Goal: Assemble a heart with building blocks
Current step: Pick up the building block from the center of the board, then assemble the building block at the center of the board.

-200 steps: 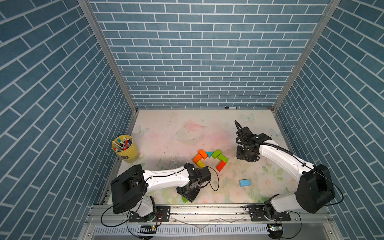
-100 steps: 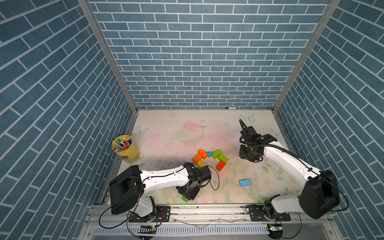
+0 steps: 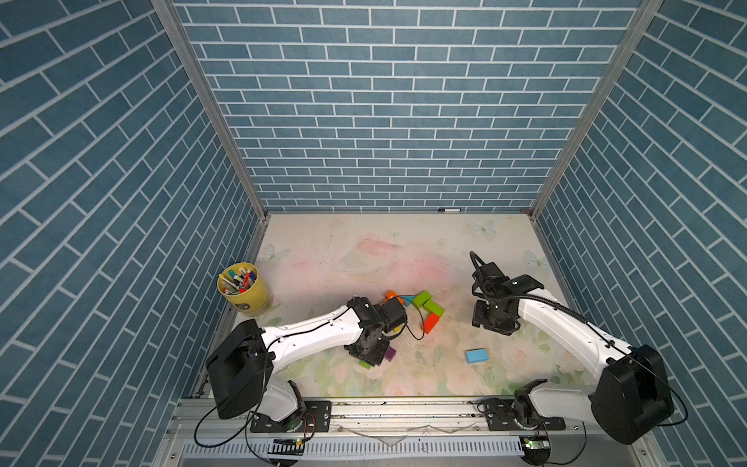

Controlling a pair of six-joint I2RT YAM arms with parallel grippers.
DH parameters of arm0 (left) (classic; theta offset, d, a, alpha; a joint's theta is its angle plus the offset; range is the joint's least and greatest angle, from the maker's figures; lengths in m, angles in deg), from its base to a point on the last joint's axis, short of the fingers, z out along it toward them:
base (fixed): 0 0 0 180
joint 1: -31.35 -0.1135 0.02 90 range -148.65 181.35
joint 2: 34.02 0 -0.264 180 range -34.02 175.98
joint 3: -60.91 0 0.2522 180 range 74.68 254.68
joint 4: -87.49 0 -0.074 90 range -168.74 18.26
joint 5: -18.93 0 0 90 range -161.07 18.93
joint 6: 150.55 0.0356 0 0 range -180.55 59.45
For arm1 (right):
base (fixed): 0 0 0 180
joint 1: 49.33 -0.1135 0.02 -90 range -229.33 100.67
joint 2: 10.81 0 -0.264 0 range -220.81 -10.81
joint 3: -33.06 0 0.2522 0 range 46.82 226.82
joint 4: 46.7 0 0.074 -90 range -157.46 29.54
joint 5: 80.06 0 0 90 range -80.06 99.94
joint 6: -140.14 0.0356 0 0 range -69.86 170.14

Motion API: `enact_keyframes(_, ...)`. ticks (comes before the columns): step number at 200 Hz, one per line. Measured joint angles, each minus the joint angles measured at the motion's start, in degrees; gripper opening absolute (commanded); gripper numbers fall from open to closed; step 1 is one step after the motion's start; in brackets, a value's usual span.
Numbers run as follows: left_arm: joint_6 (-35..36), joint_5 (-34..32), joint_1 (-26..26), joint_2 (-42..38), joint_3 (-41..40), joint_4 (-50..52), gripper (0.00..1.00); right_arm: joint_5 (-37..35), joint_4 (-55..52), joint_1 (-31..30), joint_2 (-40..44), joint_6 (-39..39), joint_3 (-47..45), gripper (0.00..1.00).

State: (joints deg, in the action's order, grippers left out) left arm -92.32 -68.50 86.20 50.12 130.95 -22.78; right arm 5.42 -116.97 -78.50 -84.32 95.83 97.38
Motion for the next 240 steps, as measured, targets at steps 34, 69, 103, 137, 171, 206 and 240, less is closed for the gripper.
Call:
enact_keyframes(34,0.31,-0.02,-4.44,-0.28,-0.13,-1.92,0.14,0.24,0.07,-4.24,-1.29,6.71,-3.76,0.67)
enact_keyframes(69,0.92,0.37,-4.50,1.11,0.22,-2.82,0.14,0.26,0.96,-5.62,-0.98,12.74,-5.22,0.65)
enact_keyframes(103,1.44,1.68,-4.02,2.89,3.82,-2.93,0.14,1.77,2.19,-5.70,0.00,16.57,-9.94,0.63)
enact_keyframes(137,3.13,2.34,-1.33,7.61,12.04,-2.99,0.14,3.23,3.19,-5.75,-0.13,17.53,-11.02,0.62)
enact_keyframes(171,5.53,3.58,2.73,14.58,18.91,-2.69,0.14,3.63,3.91,-5.88,-0.57,17.55,-11.02,0.62)
enact_keyframes(206,8.55,5.35,5.70,21.14,22.62,-2.05,0.14,3.19,3.69,-5.88,0.61,17.57,-11.02,0.62)
enact_keyframes(240,10.91,6.10,5.75,25.00,24.33,-0.83,0.28,3.30,3.37,-5.88,2.86,18.49,-11.21,0.62)
